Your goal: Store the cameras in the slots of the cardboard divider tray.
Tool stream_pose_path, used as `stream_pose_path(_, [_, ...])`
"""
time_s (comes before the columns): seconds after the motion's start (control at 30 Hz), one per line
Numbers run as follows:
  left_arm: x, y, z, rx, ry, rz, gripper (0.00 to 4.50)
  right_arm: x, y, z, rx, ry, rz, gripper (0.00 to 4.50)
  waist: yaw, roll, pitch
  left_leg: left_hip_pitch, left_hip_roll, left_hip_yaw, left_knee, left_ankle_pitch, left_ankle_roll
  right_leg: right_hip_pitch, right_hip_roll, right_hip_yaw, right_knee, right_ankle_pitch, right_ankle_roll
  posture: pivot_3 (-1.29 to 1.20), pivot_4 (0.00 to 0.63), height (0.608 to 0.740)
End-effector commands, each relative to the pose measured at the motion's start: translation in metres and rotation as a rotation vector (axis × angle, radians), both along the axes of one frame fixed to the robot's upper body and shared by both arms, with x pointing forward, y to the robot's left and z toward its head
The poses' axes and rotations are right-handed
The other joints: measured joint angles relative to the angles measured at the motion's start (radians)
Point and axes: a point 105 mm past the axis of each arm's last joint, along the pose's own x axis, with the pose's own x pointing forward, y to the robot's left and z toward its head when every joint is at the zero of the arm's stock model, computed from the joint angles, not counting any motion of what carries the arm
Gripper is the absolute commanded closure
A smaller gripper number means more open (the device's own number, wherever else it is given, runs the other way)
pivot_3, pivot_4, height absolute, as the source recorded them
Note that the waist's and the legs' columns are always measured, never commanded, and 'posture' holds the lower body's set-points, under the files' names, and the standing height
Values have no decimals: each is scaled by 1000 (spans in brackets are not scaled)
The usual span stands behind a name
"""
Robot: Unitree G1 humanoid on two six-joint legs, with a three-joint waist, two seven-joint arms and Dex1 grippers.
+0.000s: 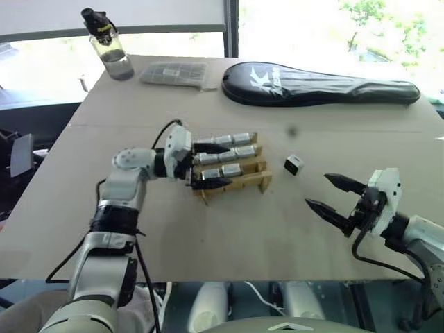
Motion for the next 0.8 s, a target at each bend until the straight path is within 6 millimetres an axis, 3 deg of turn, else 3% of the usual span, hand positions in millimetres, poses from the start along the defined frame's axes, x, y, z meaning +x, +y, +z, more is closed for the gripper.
stream_pose_path(0.03, [-18, 12, 24, 14, -34, 20, 16, 18, -2, -6, -60, -25, -35, 0, -6, 0, 0, 0, 0, 0, 0, 0, 0, 0, 0, 0, 0, 0, 0, 0, 150, 740])
stream_pose_path(0.3, [-44, 41, 33, 83, -30, 162, 16, 69, 13, -13, -82, -22, -46, 0, -13, 1, 1, 1, 1, 1, 0, 1, -2, -1, 0, 0, 1, 0, 0, 0, 150, 740])
stream_pose_path(0.43, [-58, 48, 34, 95, -31, 228, 16, 92, 10, -18, -83, 15, -80, 0, -15, 1, 1, 0, 1, 1, -1, 2, -4, -1, 0, 1, 0, 0, 0, 0, 150, 740])
stream_pose_path(0.8, [-79, 65, 30, 115, -22, 369, 16, 105, 25, -18, -56, 55, 22, 0, -16, 1, 1, 0, 0, 0, -2, 2, -4, -1, -1, 2, 0, 0, -1, 0, 150, 740])
